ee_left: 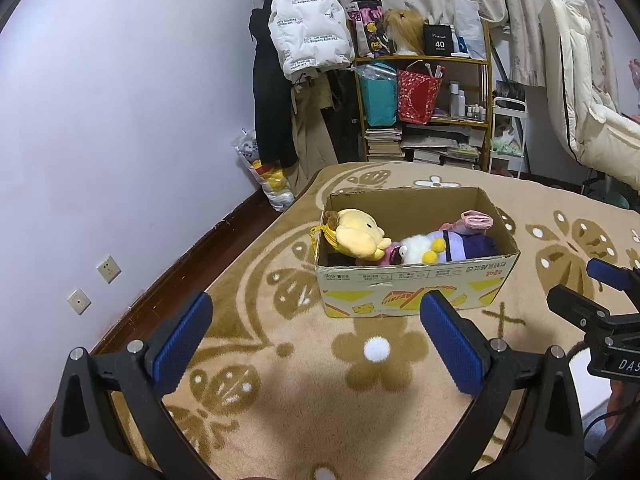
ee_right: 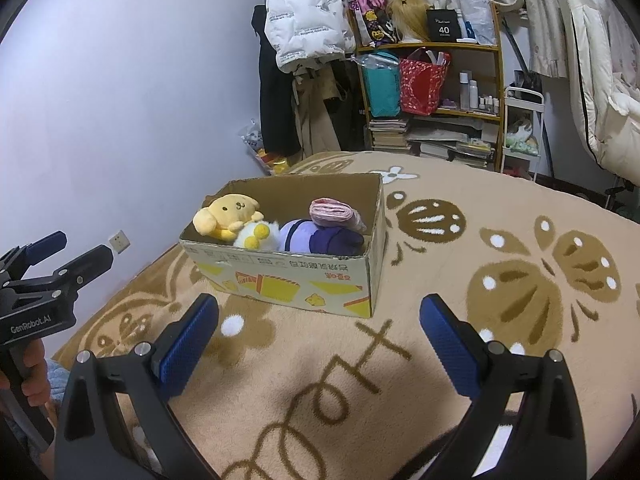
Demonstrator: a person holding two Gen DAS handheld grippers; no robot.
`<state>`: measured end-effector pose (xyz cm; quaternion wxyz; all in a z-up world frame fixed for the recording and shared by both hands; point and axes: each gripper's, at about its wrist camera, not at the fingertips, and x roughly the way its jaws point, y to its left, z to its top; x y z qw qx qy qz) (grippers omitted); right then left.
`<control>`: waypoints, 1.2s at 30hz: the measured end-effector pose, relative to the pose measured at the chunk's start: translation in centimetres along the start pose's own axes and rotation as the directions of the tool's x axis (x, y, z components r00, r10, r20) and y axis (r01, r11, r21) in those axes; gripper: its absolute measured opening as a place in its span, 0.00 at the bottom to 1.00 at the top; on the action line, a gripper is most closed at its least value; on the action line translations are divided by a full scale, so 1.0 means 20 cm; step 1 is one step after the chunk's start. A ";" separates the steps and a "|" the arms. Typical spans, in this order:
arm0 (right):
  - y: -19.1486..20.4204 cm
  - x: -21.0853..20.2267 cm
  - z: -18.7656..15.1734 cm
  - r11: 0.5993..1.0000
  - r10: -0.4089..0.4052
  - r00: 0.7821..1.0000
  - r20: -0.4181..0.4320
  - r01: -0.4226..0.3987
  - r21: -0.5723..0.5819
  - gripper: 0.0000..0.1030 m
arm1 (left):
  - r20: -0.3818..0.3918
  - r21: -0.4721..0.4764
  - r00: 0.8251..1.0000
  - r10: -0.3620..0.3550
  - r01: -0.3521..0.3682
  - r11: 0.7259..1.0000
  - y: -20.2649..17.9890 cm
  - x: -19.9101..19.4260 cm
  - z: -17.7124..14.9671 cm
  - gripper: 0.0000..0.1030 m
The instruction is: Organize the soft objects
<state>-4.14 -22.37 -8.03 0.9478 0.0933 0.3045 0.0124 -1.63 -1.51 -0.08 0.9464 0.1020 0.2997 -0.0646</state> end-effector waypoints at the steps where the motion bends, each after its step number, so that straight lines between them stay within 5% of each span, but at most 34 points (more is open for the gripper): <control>1: 0.00 0.00 0.00 1.000 -0.001 1.000 0.000 0.001 0.002 1.00 | 0.000 0.001 1.000 -0.001 0.001 1.000 0.00 0.00 0.00 0.99; 36: 0.00 0.00 -0.01 1.000 -0.011 1.000 -0.001 0.011 -0.003 1.00 | -0.013 0.003 1.000 -0.013 0.013 1.000 0.01 0.01 -0.01 0.99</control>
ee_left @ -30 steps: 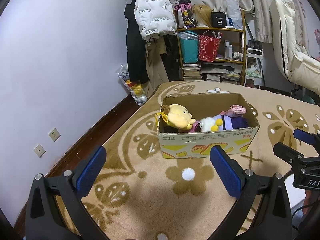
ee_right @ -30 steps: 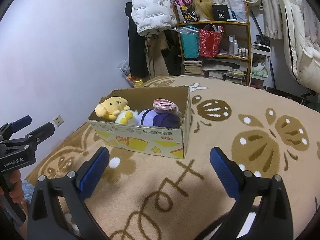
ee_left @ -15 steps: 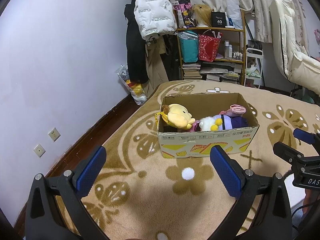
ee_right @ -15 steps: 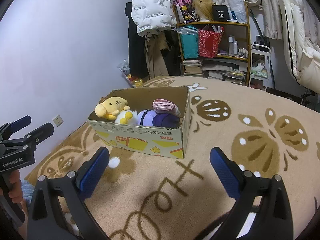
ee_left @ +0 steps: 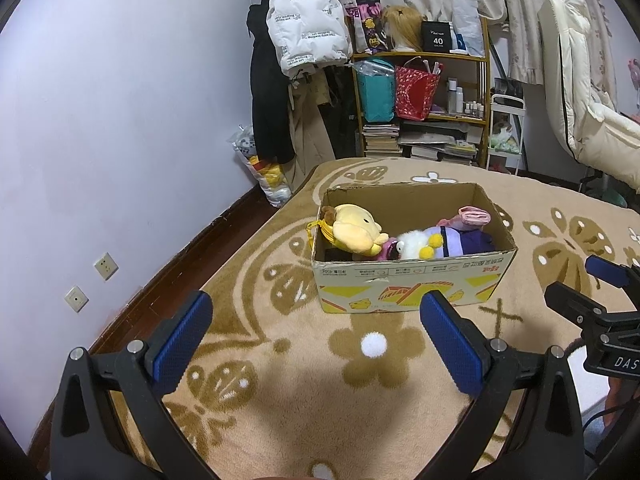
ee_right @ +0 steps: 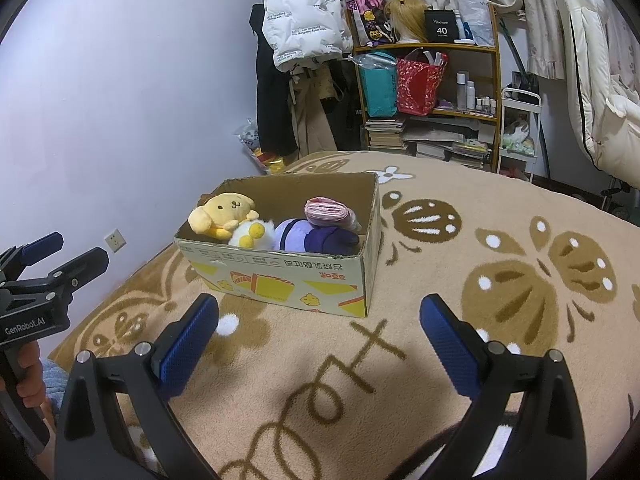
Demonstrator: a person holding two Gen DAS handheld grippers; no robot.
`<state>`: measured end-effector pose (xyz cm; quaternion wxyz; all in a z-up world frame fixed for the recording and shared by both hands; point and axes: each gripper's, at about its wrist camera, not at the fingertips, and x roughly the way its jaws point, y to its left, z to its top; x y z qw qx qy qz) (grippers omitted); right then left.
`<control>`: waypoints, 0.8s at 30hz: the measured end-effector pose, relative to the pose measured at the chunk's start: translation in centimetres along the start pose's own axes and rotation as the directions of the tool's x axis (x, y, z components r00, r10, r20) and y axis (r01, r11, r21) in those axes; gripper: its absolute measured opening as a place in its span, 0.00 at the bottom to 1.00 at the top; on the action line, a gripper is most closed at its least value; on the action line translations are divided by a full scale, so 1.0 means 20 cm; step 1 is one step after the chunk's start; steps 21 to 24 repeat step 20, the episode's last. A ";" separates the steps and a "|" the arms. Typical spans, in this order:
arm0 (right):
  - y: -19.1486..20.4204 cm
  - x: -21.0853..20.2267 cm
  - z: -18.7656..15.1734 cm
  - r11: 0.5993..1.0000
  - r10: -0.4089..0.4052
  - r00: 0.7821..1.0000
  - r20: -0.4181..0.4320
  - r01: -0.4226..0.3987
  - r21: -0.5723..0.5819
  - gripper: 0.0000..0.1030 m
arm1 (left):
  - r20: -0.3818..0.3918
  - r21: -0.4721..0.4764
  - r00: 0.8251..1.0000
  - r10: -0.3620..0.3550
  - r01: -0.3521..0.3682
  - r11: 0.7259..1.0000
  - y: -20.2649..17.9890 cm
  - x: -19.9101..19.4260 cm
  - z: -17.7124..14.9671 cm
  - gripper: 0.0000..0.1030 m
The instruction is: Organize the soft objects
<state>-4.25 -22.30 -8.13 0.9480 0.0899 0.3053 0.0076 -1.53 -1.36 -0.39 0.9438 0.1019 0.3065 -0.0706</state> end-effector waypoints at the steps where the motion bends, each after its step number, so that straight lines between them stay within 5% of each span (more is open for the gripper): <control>1: 0.00 0.00 0.00 1.000 -0.001 1.000 0.000 0.001 0.000 1.00 | 0.000 0.000 1.000 0.000 0.000 1.000 0.00 0.00 0.00 0.99; 24: -0.02 -0.01 0.00 1.000 -0.007 1.000 0.003 0.007 0.007 1.00 | -0.001 -0.003 1.000 0.005 -0.005 1.000 0.00 0.00 0.00 0.99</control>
